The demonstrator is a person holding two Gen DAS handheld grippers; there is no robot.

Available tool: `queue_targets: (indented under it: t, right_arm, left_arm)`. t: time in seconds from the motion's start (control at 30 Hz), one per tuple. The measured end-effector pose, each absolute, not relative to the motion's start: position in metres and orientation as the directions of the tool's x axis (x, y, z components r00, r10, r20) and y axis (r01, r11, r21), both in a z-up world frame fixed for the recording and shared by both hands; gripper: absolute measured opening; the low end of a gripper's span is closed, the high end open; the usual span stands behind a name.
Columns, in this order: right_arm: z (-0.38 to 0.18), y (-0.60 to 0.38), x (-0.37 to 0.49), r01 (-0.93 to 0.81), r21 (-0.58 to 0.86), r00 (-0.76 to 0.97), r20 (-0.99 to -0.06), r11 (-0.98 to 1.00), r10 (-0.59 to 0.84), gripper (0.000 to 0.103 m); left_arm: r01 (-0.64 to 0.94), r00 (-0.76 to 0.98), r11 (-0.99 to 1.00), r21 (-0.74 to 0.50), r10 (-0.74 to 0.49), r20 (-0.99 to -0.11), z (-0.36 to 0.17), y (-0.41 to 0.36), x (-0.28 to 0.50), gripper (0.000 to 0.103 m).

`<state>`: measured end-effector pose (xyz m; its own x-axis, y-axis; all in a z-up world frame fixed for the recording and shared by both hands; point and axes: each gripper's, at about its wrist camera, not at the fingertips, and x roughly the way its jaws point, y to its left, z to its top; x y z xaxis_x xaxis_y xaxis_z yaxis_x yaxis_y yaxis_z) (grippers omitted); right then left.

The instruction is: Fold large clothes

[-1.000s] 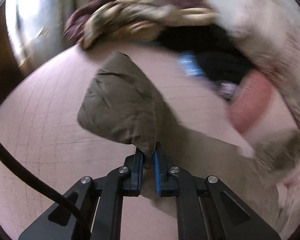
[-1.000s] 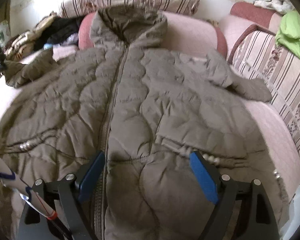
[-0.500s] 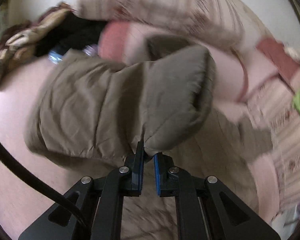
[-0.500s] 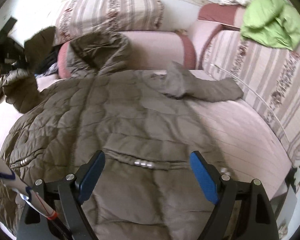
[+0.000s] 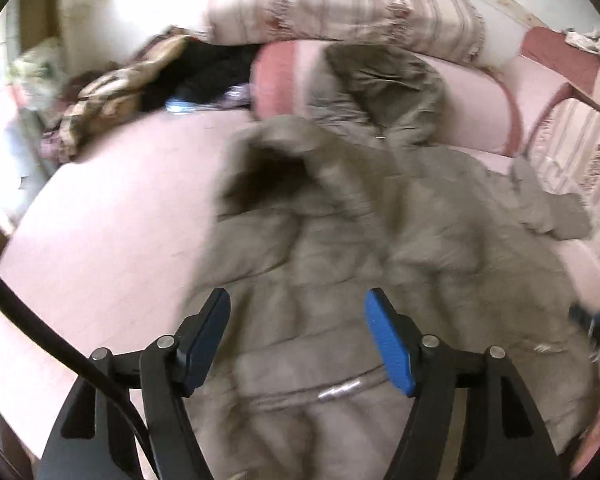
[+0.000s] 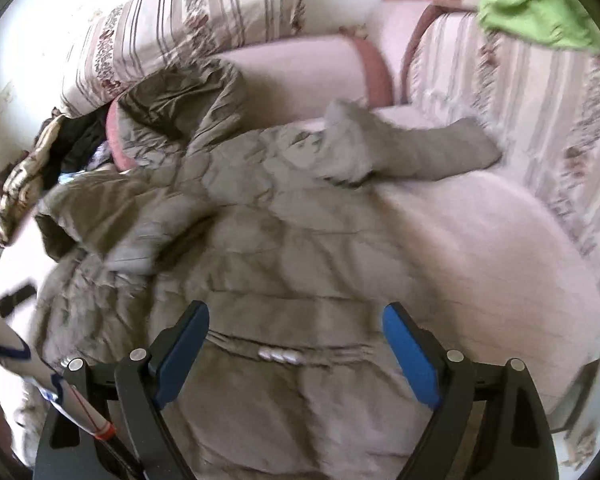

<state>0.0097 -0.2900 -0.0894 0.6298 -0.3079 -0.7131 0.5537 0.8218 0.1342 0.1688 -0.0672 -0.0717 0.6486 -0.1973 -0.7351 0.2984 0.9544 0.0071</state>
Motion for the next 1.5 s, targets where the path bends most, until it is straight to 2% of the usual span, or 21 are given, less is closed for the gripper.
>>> queue_targets:
  t: [0.13, 0.23, 0.33, 0.4, 0.47, 0.5, 0.53, 0.57, 0.6, 0.63, 0.73, 0.87, 1.0, 1.1, 1.17, 1.2, 1.3, 1.37, 1.43, 1.5]
  right_arm:
    - [-0.100, -0.296, 0.061, 0.491, 0.242, 0.651, -0.740, 0.837, -0.168, 0.094]
    - [-0.116, -0.301, 0.110, 0.457, 0.298, 0.632, -0.771, 0.838, -0.070, 0.095]
    - [-0.131, -0.310, 0.149, 0.496, 0.326, 0.605, -0.795, 0.805, -0.051, 0.095]
    - [-0.139, -0.314, 0.170, 0.531, 0.325, 0.580, -0.813, 0.782, -0.056, 0.095]
    - [-0.143, -0.315, 0.187, 0.571, 0.300, 0.552, -0.829, 0.765, -0.087, 0.095]
    - [-0.143, -0.316, 0.190, 0.580, 0.295, 0.545, -0.833, 0.760, -0.093, 0.091]
    - [-0.142, -0.317, 0.195, 0.589, 0.289, 0.539, -0.836, 0.754, -0.100, 0.075]
    - [-0.141, -0.318, 0.198, 0.593, 0.285, 0.532, -0.840, 0.753, -0.101, 0.063]
    - [-0.139, -0.320, 0.202, 0.596, 0.273, 0.518, -0.849, 0.755, -0.102, 0.045]
    - [-0.134, -0.322, 0.204, 0.604, 0.250, 0.508, -0.852, 0.757, -0.124, 0.030]
    - [-0.113, -0.327, 0.203, 0.601, 0.156, 0.506, -0.834, 0.784, -0.222, 0.023]
    - [-0.107, -0.339, 0.203, 0.626, -0.040, 0.443, -0.804, 0.779, -0.397, 0.021]
    - [-0.126, -0.359, 0.212, 0.657, -0.099, 0.379, -0.813, 0.747, -0.441, 0.021]
    - [-0.139, -0.368, 0.219, 0.668, -0.121, 0.343, -0.826, 0.734, -0.448, 0.029]
    - [-0.138, -0.369, 0.219, 0.669, -0.147, 0.329, -0.820, 0.728, -0.468, 0.039]
    - [-0.136, -0.370, 0.217, 0.671, -0.148, 0.332, -0.816, 0.727, -0.473, 0.044]
    - [-0.118, -0.376, 0.194, 0.669, -0.085, 0.386, -0.809, 0.738, -0.444, 0.045]
    - [-0.105, -0.386, 0.173, 0.677, -0.047, 0.414, -0.801, 0.735, -0.433, 0.050]
    - [-0.095, -0.401, 0.145, 0.700, -0.016, 0.431, -0.787, 0.714, -0.441, 0.054]
    - [-0.089, -0.417, 0.119, 0.728, -0.010, 0.428, -0.774, 0.685, -0.467, 0.055]
  left_arm:
    - [0.228, 0.674, 0.973, 0.032, -0.134, -0.727, -0.094, -0.031, 0.167, 0.069]
    - [0.172, 0.678, 0.980, 0.102, -0.043, -0.733, -0.116, -0.011, 0.172, 0.069]
    - [0.126, 0.668, 0.985, 0.118, 0.004, -0.744, -0.136, 0.008, 0.178, 0.069]
    - [0.114, 0.620, 0.991, 0.064, -0.021, -0.784, -0.152, 0.023, 0.185, 0.070]
    - [0.106, 0.617, 0.994, 0.026, -0.045, -0.785, -0.153, 0.028, 0.188, 0.071]
    - [0.108, 0.624, 0.994, 0.035, -0.040, -0.780, -0.153, 0.028, 0.187, 0.071]
    - [0.112, 0.634, 0.992, 0.060, -0.025, -0.773, -0.152, 0.025, 0.186, 0.071]
    - [0.112, 0.644, 0.990, 0.085, -0.007, -0.765, -0.152, 0.022, 0.185, 0.071]
    - [0.112, 0.654, 0.988, 0.106, 0.007, -0.757, -0.152, 0.019, 0.184, 0.071]
    - [0.115, 0.663, 0.985, 0.130, 0.022, -0.748, -0.153, 0.015, 0.183, 0.071]
    - [0.123, 0.686, 0.973, 0.194, 0.058, -0.725, -0.153, 0.005, 0.177, 0.071]
    - [0.120, 0.691, 0.968, 0.222, 0.080, -0.719, -0.154, 0.002, 0.178, 0.071]
    - [0.114, 0.690, 0.968, 0.225, 0.085, -0.719, -0.155, 0.003, 0.180, 0.071]
    - [0.106, 0.695, 0.965, 0.239, 0.100, -0.712, -0.155, 0.001, 0.177, 0.072]
    - [0.097, 0.702, 0.963, 0.251, 0.112, -0.703, -0.156, -0.001, 0.174, 0.073]
    - [0.092, 0.705, 0.963, 0.253, 0.117, -0.700, -0.156, -0.001, 0.173, 0.074]
    - [0.067, 0.711, 0.964, 0.257, 0.135, -0.690, -0.158, 0.000, 0.171, 0.078]
    - [0.055, 0.713, 0.965, 0.257, 0.142, -0.687, -0.158, 0.001, 0.170, 0.080]
    - [0.043, 0.713, 0.966, 0.255, 0.149, -0.685, -0.158, 0.002, 0.169, 0.081]
    - [0.032, 0.716, 0.967, 0.253, 0.154, -0.681, -0.158, 0.003, 0.168, 0.082]
